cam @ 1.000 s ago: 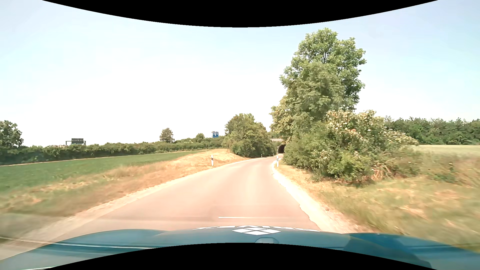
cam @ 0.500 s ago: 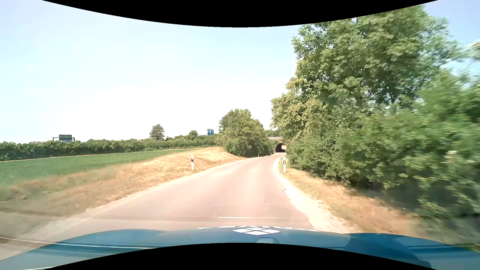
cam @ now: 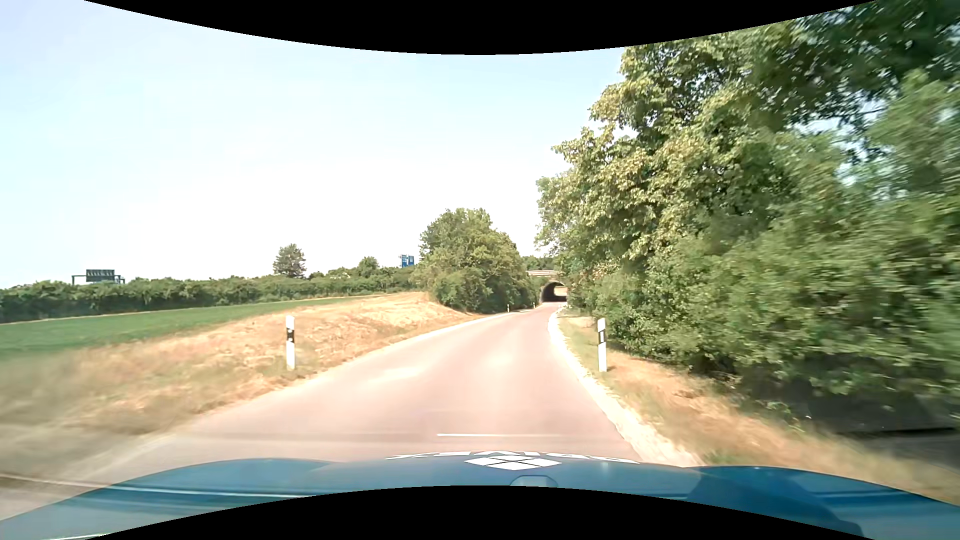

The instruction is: Follow the waypoints while adhering to traffic rules and regulations

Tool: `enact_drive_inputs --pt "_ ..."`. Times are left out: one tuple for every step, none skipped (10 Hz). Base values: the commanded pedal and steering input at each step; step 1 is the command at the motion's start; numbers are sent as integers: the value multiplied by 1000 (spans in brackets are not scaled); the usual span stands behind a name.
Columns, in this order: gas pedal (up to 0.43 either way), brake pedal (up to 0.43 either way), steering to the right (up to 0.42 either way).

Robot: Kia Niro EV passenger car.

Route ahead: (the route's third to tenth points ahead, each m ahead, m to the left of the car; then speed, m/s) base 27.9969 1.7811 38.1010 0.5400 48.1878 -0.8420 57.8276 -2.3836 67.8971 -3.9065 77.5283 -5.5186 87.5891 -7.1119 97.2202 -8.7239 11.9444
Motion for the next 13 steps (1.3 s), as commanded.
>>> enact_drive_inputs --pt "169 0 18" --pt "157 0 20" --pt "150 0 20" --pt "150 0 20" --pt "150 0 19" --pt "150 0 18" --pt "150 0 16" --pt "150 0 15" --pt "150 0 13" --pt "150 0 12" --pt "150 0 11" --pt "150 0 10" --pt "150 0 10"
